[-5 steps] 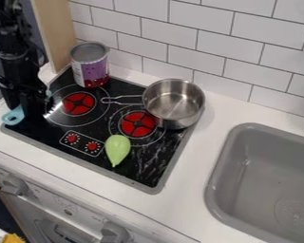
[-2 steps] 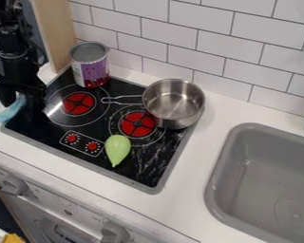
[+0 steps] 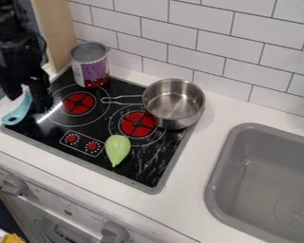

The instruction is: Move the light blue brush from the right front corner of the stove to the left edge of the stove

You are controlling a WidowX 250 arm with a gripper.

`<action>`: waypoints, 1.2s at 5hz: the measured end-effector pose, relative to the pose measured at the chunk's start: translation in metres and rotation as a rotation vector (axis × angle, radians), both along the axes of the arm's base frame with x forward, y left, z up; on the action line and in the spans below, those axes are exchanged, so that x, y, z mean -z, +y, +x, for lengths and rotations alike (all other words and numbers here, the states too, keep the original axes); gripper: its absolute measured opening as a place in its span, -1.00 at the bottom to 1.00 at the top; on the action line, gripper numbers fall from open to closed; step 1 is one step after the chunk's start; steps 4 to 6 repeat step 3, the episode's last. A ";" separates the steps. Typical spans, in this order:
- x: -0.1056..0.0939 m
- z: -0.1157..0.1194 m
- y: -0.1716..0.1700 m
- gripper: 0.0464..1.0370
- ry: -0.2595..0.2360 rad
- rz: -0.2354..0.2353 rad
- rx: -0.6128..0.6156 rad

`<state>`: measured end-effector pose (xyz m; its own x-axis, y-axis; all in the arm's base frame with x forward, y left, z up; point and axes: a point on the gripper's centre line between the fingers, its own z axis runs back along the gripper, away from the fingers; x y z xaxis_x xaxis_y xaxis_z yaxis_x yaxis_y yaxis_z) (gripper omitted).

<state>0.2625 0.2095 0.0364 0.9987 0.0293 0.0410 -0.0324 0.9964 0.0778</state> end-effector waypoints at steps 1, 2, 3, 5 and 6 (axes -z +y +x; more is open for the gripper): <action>-0.024 0.001 -0.011 0.93 -0.041 -0.047 0.008; -0.043 0.006 -0.011 0.93 -0.081 -0.051 0.008; -0.049 0.005 -0.006 0.93 -0.079 -0.040 -0.017; -0.049 0.005 -0.006 0.93 -0.079 -0.040 -0.017; -0.049 0.005 -0.006 0.93 -0.079 -0.040 -0.017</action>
